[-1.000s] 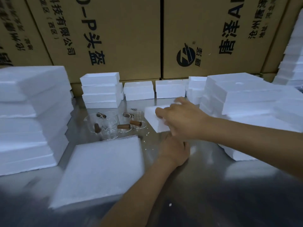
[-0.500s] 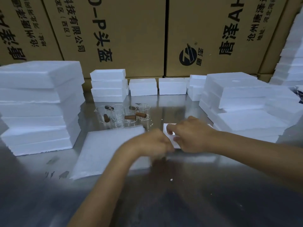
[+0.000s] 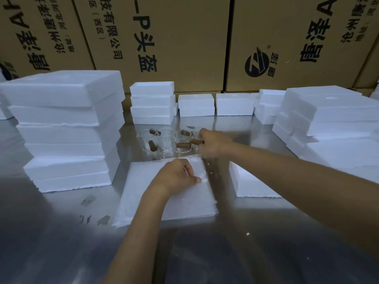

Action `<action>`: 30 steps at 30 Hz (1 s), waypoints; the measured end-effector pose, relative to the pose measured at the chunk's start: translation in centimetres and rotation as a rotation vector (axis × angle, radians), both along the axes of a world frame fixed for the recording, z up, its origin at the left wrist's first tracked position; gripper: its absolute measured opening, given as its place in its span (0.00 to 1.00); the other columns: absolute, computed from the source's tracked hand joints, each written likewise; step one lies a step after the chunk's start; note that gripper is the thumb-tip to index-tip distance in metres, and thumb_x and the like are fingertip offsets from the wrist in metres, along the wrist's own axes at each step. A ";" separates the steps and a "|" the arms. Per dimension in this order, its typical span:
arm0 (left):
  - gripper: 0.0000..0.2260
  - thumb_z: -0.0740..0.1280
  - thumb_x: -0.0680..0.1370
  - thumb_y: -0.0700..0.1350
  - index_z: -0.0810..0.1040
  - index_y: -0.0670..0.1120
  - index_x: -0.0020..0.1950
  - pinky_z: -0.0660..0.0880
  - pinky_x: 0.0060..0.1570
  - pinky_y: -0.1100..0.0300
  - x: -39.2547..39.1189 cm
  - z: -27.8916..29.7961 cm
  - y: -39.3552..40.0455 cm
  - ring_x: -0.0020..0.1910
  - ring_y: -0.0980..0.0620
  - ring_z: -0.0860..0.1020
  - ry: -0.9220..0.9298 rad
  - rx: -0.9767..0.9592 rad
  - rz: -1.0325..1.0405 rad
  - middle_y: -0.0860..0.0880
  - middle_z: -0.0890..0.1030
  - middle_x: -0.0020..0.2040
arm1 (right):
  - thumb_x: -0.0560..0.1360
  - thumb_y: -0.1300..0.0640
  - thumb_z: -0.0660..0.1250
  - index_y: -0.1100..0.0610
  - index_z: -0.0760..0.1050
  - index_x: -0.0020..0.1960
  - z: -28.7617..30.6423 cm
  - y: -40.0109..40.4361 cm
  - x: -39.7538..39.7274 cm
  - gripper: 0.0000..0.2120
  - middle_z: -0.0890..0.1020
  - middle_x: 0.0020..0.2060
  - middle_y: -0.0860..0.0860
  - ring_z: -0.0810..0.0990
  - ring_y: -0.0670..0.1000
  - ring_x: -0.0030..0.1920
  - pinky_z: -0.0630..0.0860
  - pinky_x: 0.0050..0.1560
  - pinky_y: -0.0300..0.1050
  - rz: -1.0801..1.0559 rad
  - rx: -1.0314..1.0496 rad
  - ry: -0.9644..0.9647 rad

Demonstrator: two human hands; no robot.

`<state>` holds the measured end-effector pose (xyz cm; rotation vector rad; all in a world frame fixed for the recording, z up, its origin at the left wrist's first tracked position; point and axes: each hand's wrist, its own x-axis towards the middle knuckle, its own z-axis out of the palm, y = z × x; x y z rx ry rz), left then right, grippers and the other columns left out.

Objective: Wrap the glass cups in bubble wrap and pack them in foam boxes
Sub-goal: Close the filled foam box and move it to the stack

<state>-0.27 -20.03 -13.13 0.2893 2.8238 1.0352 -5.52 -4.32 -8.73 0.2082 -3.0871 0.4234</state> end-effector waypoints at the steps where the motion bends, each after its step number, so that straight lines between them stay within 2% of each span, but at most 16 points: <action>1: 0.09 0.76 0.73 0.50 0.79 0.47 0.44 0.69 0.36 0.61 0.0 -0.1 0.0 0.36 0.56 0.74 0.021 0.001 -0.012 0.53 0.76 0.37 | 0.77 0.53 0.64 0.54 0.66 0.59 -0.5 -0.4 -0.7 0.13 0.74 0.41 0.49 0.75 0.53 0.45 0.67 0.35 0.44 -0.020 -0.023 -0.004; 3: 0.05 0.73 0.76 0.46 0.80 0.46 0.44 0.72 0.40 0.61 0.0 -0.2 0.0 0.36 0.55 0.74 0.053 0.012 -0.038 0.53 0.77 0.37 | 0.77 0.53 0.64 0.54 0.66 0.54 -1.1 -1.0 -1.8 0.09 0.74 0.41 0.49 0.75 0.54 0.45 0.68 0.35 0.44 -0.057 -0.041 0.015; 5: 0.03 0.71 0.77 0.42 0.81 0.45 0.43 0.74 0.43 0.60 0.1 -0.1 -0.1 0.38 0.54 0.75 0.076 0.032 -0.040 0.54 0.78 0.37 | 0.78 0.52 0.62 0.54 0.70 0.50 -1.6 -1.4 -2.5 0.05 0.79 0.45 0.51 0.77 0.55 0.47 0.70 0.40 0.44 -0.075 -0.023 0.015; 8: 0.08 0.67 0.77 0.36 0.82 0.46 0.41 0.75 0.43 0.60 0.2 0.3 -0.6 0.39 0.56 0.77 0.100 0.044 -0.046 0.56 0.80 0.38 | 0.81 0.49 0.58 0.54 0.72 0.50 -1.9 -1.4 -2.6 0.09 0.78 0.47 0.52 0.79 0.57 0.53 0.72 0.47 0.46 -0.077 0.042 -0.015; 12: 0.09 0.66 0.77 0.37 0.82 0.48 0.42 0.76 0.47 0.58 0.3 0.6 -1.1 0.40 0.56 0.77 0.121 0.028 -0.031 0.55 0.81 0.42 | 0.81 0.52 0.60 0.53 0.68 0.49 -0.5 0.5 -1.0 0.05 0.77 0.42 0.51 0.79 0.56 0.53 0.63 0.52 0.50 -0.106 0.159 0.213; 14: 0.08 0.66 0.78 0.39 0.82 0.49 0.42 0.74 0.46 0.58 0.3 0.7 -1.4 0.39 0.58 0.75 0.142 0.027 -0.015 0.57 0.80 0.42 | 0.82 0.51 0.57 0.54 0.66 0.50 0.4 1.7 0.6 0.06 0.79 0.43 0.53 0.77 0.58 0.48 0.61 0.50 0.50 -0.163 0.039 0.323; 17: 0.07 0.66 0.80 0.40 0.81 0.48 0.43 0.73 0.47 0.58 0.4 0.8 -1.7 0.41 0.55 0.75 0.151 0.056 -0.001 0.54 0.80 0.43 | 0.83 0.51 0.56 0.55 0.68 0.50 0.8 3.3 4.0 0.09 0.80 0.43 0.53 0.76 0.58 0.46 0.65 0.46 0.48 -0.188 -0.267 0.375; 19: 0.08 0.65 0.81 0.40 0.80 0.47 0.43 0.71 0.43 0.60 0.5 1.0 -1.8 0.41 0.54 0.75 0.143 0.110 0.005 0.53 0.79 0.42 | 0.83 0.51 0.58 0.57 0.71 0.49 0.4 4.3 6.7 0.10 0.79 0.38 0.49 0.76 0.52 0.42 0.69 0.41 0.47 -0.144 -0.424 0.359; 20: 0.08 0.64 0.81 0.39 0.79 0.46 0.43 0.70 0.41 0.61 0.5 1.1 -2.0 0.40 0.54 0.74 0.138 0.144 0.006 0.53 0.78 0.41 | 0.82 0.52 0.59 0.56 0.72 0.49 0.1 4.8 8.0 0.09 0.78 0.36 0.47 0.76 0.46 0.38 0.69 0.39 0.43 -0.126 -0.491 0.353; 21: 0.08 0.63 0.82 0.39 0.79 0.45 0.44 0.69 0.40 0.63 0.6 1.2 -2.1 0.39 0.55 0.74 0.137 0.174 0.009 0.53 0.78 0.40 | 0.82 0.52 0.60 0.55 0.73 0.48 -0.2 5.2 9.2 0.08 0.77 0.34 0.45 0.74 0.42 0.35 0.68 0.36 0.36 -0.117 -0.549 0.353; 23: 0.08 0.62 0.83 0.39 0.79 0.43 0.46 0.69 0.39 0.66 0.7 1.5 -2.4 0.38 0.55 0.72 0.140 0.226 0.024 0.51 0.77 0.40 | 0.82 0.53 0.61 0.53 0.73 0.47 -1.0 5.9 11.1 0.07 0.74 0.30 0.43 0.72 0.40 0.33 0.65 0.32 0.34 -0.114 -0.608 0.362; 25: 0.08 0.61 0.83 0.39 0.80 0.41 0.49 0.68 0.38 0.68 0.8 1.8 -2.6 0.38 0.55 0.72 0.152 0.271 0.040 0.48 0.77 0.41 | 0.82 0.54 0.61 0.51 0.73 0.47 -1.7 6.0 12.3 0.05 0.75 0.32 0.41 0.72 0.41 0.36 0.64 0.34 0.34 -0.100 -0.565 0.372; 27: 0.09 0.61 0.83 0.39 0.80 0.41 0.49 0.67 0.37 0.71 1.0 2.2 -2.5 0.38 0.56 0.71 0.170 0.334 0.072 0.46 0.78 0.43 | 0.81 0.57 0.62 0.52 0.76 0.50 -2.1 5.5 13.0 0.04 0.78 0.38 0.40 0.73 0.44 0.42 0.68 0.41 0.37 -0.041 -0.456 0.398; 30: 0.09 0.63 0.82 0.41 0.81 0.46 0.45 0.69 0.44 0.67 1.7 2.9 -1.9 0.40 0.57 0.73 0.167 0.473 0.086 0.50 0.79 0.41 | 0.80 0.58 0.62 0.53 0.79 0.53 -2.5 4.6 13.7 0.07 0.81 0.48 0.45 0.73 0.50 0.49 0.69 0.49 0.45 0.055 -0.230 0.441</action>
